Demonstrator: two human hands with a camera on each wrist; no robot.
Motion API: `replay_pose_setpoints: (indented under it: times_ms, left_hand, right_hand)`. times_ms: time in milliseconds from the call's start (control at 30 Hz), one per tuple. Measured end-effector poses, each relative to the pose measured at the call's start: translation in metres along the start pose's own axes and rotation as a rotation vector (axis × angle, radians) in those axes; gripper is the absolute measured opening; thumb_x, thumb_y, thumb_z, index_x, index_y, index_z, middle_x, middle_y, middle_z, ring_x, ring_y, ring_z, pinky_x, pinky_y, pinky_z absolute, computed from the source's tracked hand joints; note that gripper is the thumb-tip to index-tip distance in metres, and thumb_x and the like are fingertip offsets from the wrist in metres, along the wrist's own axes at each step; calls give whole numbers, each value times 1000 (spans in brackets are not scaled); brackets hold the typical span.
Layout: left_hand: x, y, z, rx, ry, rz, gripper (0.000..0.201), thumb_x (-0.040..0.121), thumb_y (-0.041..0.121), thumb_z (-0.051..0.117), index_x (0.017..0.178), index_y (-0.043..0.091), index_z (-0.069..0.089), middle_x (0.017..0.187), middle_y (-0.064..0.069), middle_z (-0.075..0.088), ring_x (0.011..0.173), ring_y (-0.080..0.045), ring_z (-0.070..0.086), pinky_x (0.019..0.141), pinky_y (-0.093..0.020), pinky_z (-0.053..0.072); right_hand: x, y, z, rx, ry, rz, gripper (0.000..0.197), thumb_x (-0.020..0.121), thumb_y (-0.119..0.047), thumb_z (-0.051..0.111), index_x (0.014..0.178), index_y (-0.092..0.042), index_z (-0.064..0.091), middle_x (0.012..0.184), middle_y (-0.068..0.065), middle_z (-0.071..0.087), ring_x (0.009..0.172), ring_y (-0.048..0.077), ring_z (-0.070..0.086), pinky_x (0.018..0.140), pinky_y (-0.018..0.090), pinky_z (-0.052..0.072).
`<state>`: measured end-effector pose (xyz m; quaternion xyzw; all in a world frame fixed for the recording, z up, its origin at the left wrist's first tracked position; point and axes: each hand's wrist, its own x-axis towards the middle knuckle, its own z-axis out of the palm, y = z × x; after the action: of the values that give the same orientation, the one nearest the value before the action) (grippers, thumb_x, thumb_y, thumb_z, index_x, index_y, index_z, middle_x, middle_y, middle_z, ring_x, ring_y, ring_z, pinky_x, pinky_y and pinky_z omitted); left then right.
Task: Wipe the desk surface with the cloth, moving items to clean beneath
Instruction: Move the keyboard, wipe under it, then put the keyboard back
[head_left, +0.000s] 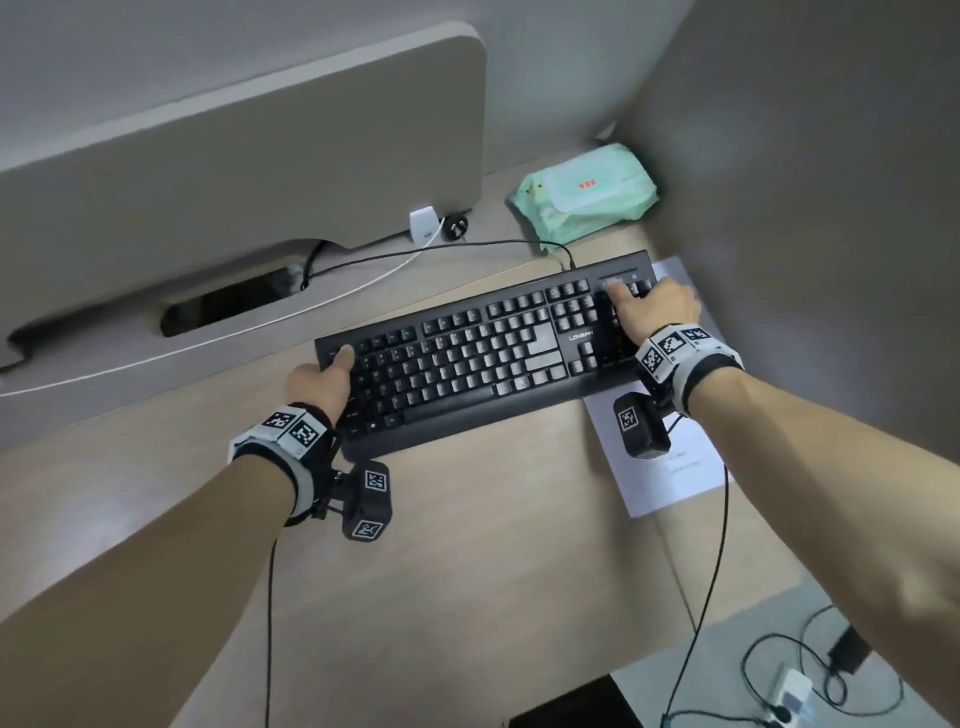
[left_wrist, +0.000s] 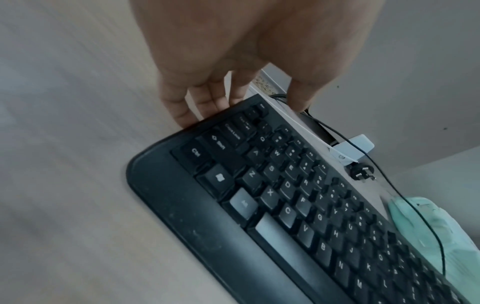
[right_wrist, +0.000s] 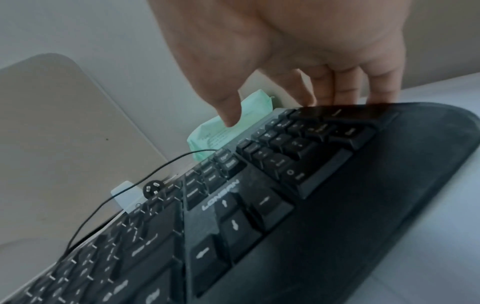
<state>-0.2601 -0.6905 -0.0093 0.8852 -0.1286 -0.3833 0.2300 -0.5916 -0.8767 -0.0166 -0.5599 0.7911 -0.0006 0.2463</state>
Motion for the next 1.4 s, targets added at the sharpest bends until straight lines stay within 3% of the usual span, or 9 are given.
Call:
replay_pose_setpoints:
  times_ms: [100, 233, 333, 467, 700, 900, 1067, 1233, 1400]
  left_hand:
    - [-2, -5, -20, 12, 28, 29, 54, 93, 51, 51, 97, -2, 62, 95, -18, 61, 76, -29, 54, 76, -34, 39]
    - [8, -34, -72, 10, 70, 10, 67, 91, 57, 50, 108, -6, 63, 110, -25, 64, 99, -41, 59, 91, -40, 45]
    - [21, -66, -120, 2, 95, -19, 66, 91, 58, 48, 103, -5, 64, 108, -27, 65, 99, -42, 60, 92, -42, 45]
    - [34, -109, -201, 37, 105, -60, 63, 96, 55, 42, 108, -4, 61, 103, -23, 60, 101, -41, 57, 85, -36, 38]
    - [79, -203, -358, -71, 311, -232, 74, 87, 60, 55, 123, -5, 58, 130, -26, 58, 119, -41, 55, 101, -38, 39]
    - [120, -261, -448, -80, 320, -321, 74, 94, 59, 42, 135, -2, 49, 141, -23, 50, 127, -39, 48, 106, -39, 33]
    - [147, -286, -478, -72, 326, -295, 62, 100, 47, 37, 138, -1, 47, 146, -22, 44, 132, -38, 42, 108, -38, 29]
    - [165, -299, -480, -142, 318, -230, 54, 93, 47, 46, 118, 3, 62, 125, -21, 61, 111, -37, 58, 92, -38, 41]
    - [175, -306, -477, -163, 302, -166, 45, 94, 39, 49, 114, 1, 63, 113, -18, 65, 99, -31, 60, 78, -31, 38]
  right_hand:
    - [-17, -10, -2, 7, 31, -30, 81, 82, -72, 51, 126, -3, 54, 131, 21, 50, 125, 39, 43, 100, 44, 38]
    - [-60, -43, 9, 11, 22, -95, 80, 79, -73, 52, 122, -6, 54, 127, 21, 52, 120, 40, 48, 98, 44, 40]
    - [-99, -78, 27, 19, 11, -153, 80, 80, -72, 51, 122, -5, 52, 127, 23, 52, 119, 42, 50, 101, 45, 39]
    - [-161, -132, 67, 33, -37, -254, 77, 83, -70, 51, 120, -3, 53, 122, 23, 56, 117, 41, 53, 99, 45, 42]
    - [-276, -246, 170, 95, -174, -359, 77, 81, -72, 54, 117, -4, 51, 120, 21, 59, 112, 39, 57, 96, 43, 46]
    - [-346, -320, 236, 52, -270, -428, 83, 82, -71, 53, 127, -2, 46, 127, 20, 55, 118, 37, 54, 99, 42, 44]
    - [-377, -356, 266, -25, -308, -442, 85, 85, -69, 51, 134, -1, 42, 133, 20, 50, 124, 36, 49, 102, 43, 41]
    - [-380, -364, 281, -173, -295, -433, 85, 87, -70, 47, 132, 2, 42, 131, 22, 52, 123, 36, 49, 101, 41, 39]
    - [-374, -365, 288, -270, -307, -444, 85, 88, -71, 42, 129, 3, 48, 128, 23, 54, 121, 36, 51, 101, 41, 40]
